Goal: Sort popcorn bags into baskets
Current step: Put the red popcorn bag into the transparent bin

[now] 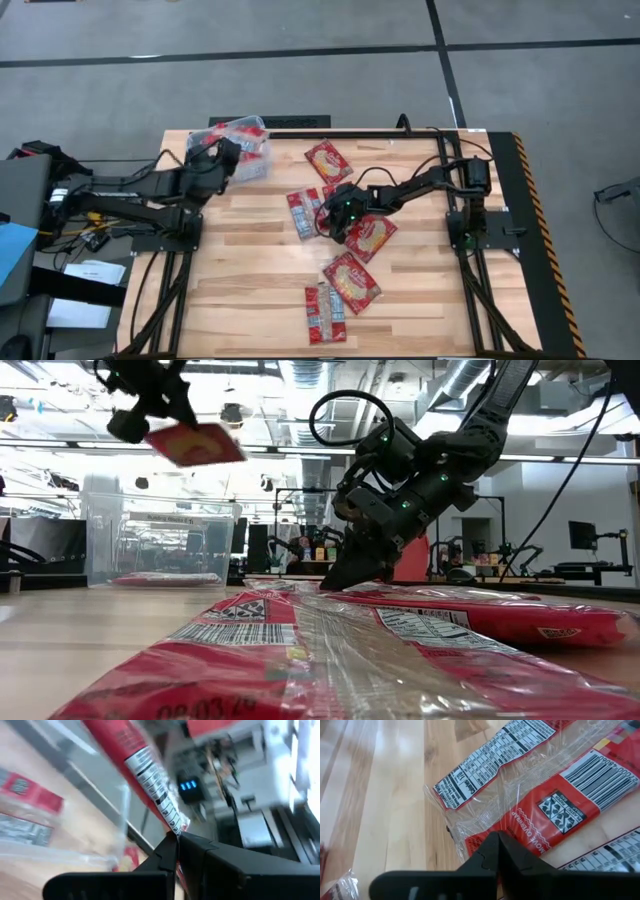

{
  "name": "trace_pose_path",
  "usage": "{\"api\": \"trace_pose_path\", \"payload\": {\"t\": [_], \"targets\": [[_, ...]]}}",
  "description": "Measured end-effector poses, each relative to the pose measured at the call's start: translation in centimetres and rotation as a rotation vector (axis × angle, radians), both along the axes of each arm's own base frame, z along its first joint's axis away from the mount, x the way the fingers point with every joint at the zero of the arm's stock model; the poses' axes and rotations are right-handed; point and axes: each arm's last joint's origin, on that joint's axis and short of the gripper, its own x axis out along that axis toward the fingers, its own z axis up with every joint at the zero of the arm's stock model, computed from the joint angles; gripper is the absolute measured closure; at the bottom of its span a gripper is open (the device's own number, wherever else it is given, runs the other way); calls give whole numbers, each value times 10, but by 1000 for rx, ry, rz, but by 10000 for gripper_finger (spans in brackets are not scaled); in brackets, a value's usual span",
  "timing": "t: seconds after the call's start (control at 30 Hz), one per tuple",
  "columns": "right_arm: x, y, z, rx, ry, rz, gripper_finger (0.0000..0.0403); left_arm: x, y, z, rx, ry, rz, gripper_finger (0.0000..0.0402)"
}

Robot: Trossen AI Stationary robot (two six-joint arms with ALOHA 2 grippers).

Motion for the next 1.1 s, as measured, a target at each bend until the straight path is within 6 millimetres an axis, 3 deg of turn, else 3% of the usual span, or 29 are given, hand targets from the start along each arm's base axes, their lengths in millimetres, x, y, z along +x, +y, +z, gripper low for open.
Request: {"api": "trace_pose_path", "payload": {"t": [0.3,0.5,0.83,1.1], "targets": [[0,-1,0,-1,0,-4,367,23,18,-45,-156,-7,191,401],[0,-1,0,0,0,-5,372,34,33,-64,-186,42,266,401],[0,-1,0,-3,0,2,372,41,53,-86,-282,25,355,401],[0,-1,0,-4,0,3,362,38,63,-88,-289,46,389,401]]}}
